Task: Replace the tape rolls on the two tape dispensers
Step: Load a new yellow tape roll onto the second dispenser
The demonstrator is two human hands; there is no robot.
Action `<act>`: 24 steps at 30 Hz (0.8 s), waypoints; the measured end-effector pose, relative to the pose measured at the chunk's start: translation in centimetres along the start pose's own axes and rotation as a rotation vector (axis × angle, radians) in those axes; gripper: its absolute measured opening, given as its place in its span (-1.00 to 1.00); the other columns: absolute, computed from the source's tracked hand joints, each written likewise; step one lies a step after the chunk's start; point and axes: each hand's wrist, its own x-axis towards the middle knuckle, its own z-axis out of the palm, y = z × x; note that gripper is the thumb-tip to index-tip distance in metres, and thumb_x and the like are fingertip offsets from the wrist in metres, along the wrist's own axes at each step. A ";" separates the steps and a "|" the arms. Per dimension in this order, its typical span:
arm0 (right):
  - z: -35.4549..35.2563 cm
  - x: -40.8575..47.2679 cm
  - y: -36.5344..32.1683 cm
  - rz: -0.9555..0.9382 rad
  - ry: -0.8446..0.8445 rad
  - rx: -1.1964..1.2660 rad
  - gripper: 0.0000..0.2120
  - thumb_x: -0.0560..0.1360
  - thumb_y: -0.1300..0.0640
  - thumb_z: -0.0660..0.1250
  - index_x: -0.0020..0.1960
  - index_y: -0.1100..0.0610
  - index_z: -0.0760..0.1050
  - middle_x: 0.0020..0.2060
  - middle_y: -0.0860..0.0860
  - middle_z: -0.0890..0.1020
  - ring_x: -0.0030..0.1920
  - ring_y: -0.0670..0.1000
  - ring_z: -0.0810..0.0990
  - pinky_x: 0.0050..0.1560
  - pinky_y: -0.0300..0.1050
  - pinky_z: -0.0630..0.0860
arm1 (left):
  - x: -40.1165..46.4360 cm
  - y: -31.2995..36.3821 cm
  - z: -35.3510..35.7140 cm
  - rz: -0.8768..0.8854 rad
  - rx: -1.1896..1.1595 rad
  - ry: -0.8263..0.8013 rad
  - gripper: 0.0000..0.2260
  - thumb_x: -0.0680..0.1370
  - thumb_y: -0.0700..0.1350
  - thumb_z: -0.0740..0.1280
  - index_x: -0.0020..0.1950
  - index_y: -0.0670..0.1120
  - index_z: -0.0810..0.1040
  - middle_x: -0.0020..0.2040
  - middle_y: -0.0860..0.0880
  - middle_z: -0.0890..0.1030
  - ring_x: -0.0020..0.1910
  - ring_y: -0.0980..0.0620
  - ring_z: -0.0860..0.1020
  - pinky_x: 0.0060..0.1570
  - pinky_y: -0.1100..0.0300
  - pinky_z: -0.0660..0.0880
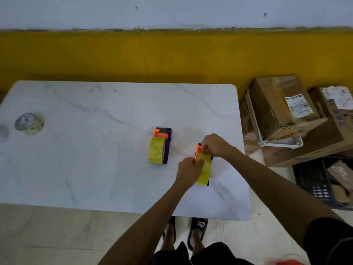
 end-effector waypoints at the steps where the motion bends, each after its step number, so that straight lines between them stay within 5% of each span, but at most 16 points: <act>1: 0.3 0.0 0.3 0.005 0.007 0.017 -0.73 0.45 0.15 0.28 -0.14 0.33 0.66 -0.24 0.21 0.66 -0.22 0.18 0.61 -0.18 -0.02 0.51 | 0.1 -0.1 0.0 0.004 0.019 0.014 -0.53 0.58 0.12 0.16 -0.46 -0.07 0.20 -0.50 0.00 0.26 -0.50 0.06 0.28 -0.42 0.17 0.23; 10: 1.0 0.1 0.9 -0.009 0.072 -0.006 -0.76 0.48 0.21 0.27 -0.08 0.33 0.65 -0.11 0.20 0.68 -0.02 0.19 0.62 0.04 -0.01 0.49 | 1.1 0.2 0.0 -0.056 0.071 0.048 -0.45 0.52 0.27 0.19 -0.50 -0.06 0.20 -0.53 0.00 0.27 -0.51 0.01 0.32 -0.46 0.18 0.21; 14: 0.8 0.4 1.2 0.010 0.078 -0.053 -0.77 0.50 0.23 0.25 -0.17 0.35 0.61 -0.16 0.13 0.44 -0.08 0.18 0.55 -0.13 -0.06 0.41 | 1.0 0.7 0.0 -0.089 0.133 0.050 -0.52 0.51 0.24 0.17 -0.46 -0.07 0.26 -0.46 -0.01 0.34 -0.41 -0.05 0.39 -0.42 0.19 0.26; 18: 0.0 1.0 1.5 0.036 0.082 -0.065 -0.86 0.42 0.18 0.31 -0.31 0.18 0.50 -0.30 0.09 0.53 -0.14 0.16 0.59 -0.20 -0.10 0.43 | 0.5 1.1 -0.5 -0.071 0.209 0.040 -0.57 0.42 0.27 0.19 -0.35 -0.10 0.35 -0.35 -0.04 0.43 -0.29 -0.12 0.52 -0.32 0.15 0.39; 24: -3.0 1.3 5.2 0.178 0.343 -0.150 -0.76 0.55 0.03 0.27 0.05 0.18 0.58 0.07 0.14 0.62 0.15 0.21 0.50 0.11 0.05 0.47 | -0.4 -0.5 -2.9 -0.003 0.533 -0.074 -0.35 0.35 0.45 0.22 -0.03 -0.14 0.51 -0.10 -0.08 0.53 -0.03 -0.10 0.56 -0.12 0.11 0.45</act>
